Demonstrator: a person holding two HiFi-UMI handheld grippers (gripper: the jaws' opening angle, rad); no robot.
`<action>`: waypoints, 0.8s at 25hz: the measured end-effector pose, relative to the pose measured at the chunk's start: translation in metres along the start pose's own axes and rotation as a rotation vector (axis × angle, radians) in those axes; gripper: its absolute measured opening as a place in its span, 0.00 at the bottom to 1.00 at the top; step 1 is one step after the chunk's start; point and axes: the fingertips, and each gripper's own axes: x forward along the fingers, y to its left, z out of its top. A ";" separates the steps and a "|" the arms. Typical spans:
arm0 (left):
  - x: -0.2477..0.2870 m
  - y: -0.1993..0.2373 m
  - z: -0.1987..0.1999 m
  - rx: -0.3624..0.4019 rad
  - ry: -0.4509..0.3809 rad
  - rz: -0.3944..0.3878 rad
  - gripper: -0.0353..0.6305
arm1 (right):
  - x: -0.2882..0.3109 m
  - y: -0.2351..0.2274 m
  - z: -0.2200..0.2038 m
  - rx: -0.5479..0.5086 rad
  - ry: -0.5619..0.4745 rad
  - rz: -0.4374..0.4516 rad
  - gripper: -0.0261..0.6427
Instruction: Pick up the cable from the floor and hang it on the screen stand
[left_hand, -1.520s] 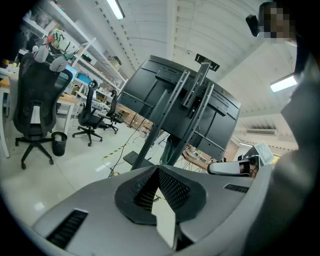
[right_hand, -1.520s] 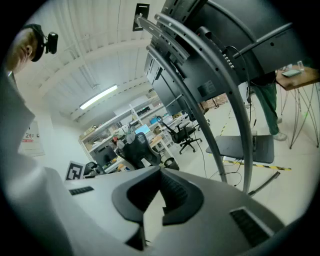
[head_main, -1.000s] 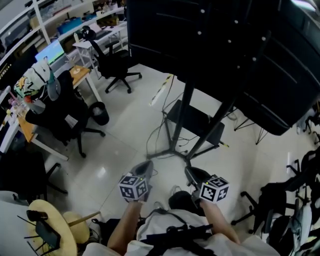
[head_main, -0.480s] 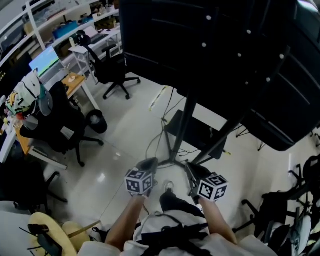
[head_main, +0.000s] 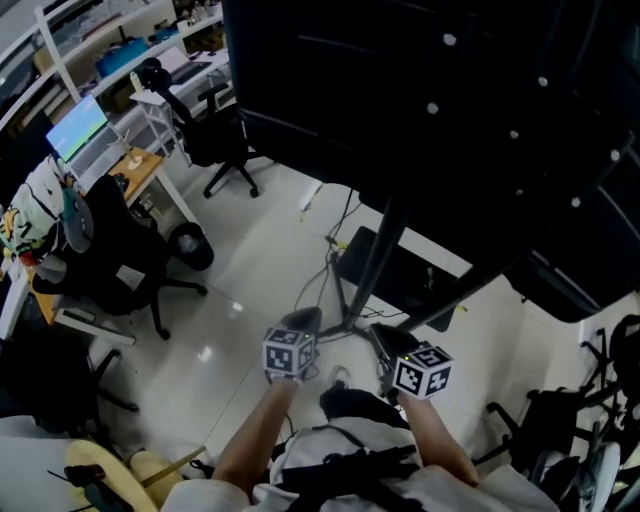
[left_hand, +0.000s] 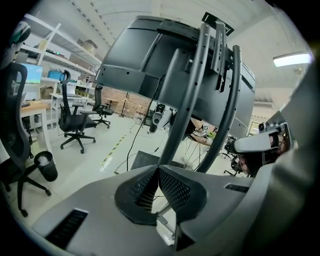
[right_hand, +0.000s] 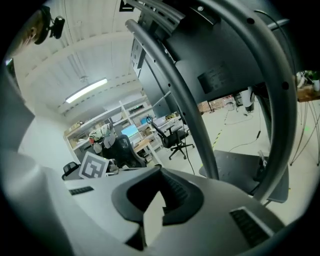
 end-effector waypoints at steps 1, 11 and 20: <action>0.007 0.004 0.002 -0.001 0.005 0.001 0.06 | 0.004 -0.003 0.001 0.001 0.004 0.001 0.05; 0.073 0.035 0.013 0.030 0.061 0.023 0.06 | 0.031 -0.029 0.007 -0.002 0.043 -0.012 0.05; 0.130 0.077 -0.003 0.028 0.162 0.085 0.23 | 0.049 -0.046 0.004 -0.041 0.090 0.000 0.05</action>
